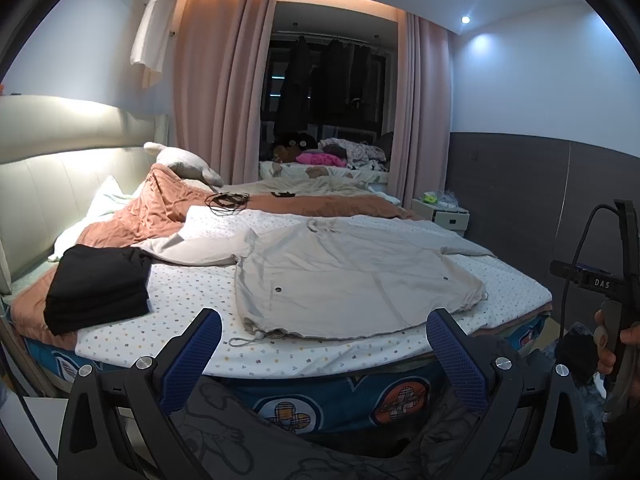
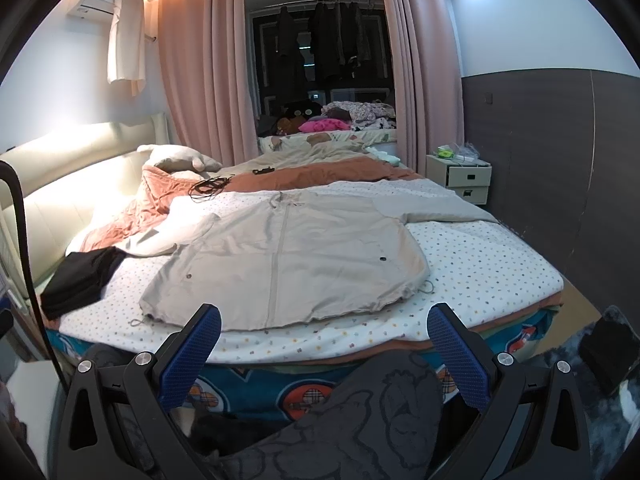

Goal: Fold large clothes

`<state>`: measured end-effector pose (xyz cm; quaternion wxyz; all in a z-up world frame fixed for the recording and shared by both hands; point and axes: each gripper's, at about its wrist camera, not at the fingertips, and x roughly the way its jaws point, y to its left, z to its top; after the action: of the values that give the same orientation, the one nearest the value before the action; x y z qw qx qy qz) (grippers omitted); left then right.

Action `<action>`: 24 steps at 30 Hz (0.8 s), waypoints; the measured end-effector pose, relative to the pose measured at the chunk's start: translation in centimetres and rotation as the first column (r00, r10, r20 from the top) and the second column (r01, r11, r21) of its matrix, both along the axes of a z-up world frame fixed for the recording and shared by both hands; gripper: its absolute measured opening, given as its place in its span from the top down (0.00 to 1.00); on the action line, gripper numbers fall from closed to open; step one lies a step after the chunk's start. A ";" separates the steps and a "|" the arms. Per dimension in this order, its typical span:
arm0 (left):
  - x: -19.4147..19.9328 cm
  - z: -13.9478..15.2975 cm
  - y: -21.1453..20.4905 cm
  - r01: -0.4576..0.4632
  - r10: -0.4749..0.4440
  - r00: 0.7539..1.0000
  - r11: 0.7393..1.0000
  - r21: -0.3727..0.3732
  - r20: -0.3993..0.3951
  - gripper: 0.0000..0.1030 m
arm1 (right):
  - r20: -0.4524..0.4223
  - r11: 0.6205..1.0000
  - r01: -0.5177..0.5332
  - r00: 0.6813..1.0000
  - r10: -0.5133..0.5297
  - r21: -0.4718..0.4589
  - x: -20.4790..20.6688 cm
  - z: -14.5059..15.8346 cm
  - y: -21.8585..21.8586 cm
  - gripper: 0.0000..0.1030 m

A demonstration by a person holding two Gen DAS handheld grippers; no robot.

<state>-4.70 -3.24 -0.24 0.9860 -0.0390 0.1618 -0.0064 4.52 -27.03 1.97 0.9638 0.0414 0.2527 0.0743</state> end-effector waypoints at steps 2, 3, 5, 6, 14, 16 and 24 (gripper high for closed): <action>0.3 0.0 0.1 0.001 -0.001 1.000 1.000 0.003 -0.005 0.00 | -0.004 1.000 0.000 1.000 0.000 0.002 0.3 -0.1 0.1 0.00; 0.5 -0.1 0.1 0.000 0.000 1.000 1.000 0.004 -0.007 0.00 | -0.007 1.000 -0.001 1.000 0.001 0.004 0.6 -0.2 0.1 0.00; 0.9 -0.1 0.3 -0.002 0.002 1.000 1.000 0.005 -0.009 0.00 | -0.012 1.000 -0.008 1.000 0.009 0.007 1.1 -0.4 0.2 0.00; 1.1 -0.2 0.4 -0.002 0.003 1.000 1.000 0.008 -0.008 0.00 | -0.012 1.000 -0.010 1.000 0.010 0.007 1.3 -0.6 0.2 0.00; 4.2 -0.3 1.9 -0.018 0.018 1.000 1.000 0.018 -0.020 0.00 | -0.017 0.997 -0.056 0.998 0.057 0.061 5.3 -2.0 1.2 0.00; 5.6 -0.3 2.2 -0.026 0.027 0.999 0.999 0.022 -0.024 0.00 | -0.012 0.997 -0.051 0.999 0.052 0.060 6.5 -2.2 1.6 0.00; 11.8 -0.5 3.7 -0.037 0.040 0.997 0.998 0.055 -0.064 0.00 | -0.026 0.998 -0.014 1.000 0.016 0.068 13.0 -2.9 2.4 0.00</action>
<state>7.13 0.49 -0.76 0.9808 -0.0157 0.1933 0.0183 17.57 -24.66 -0.95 0.9579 0.0731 0.2629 0.0895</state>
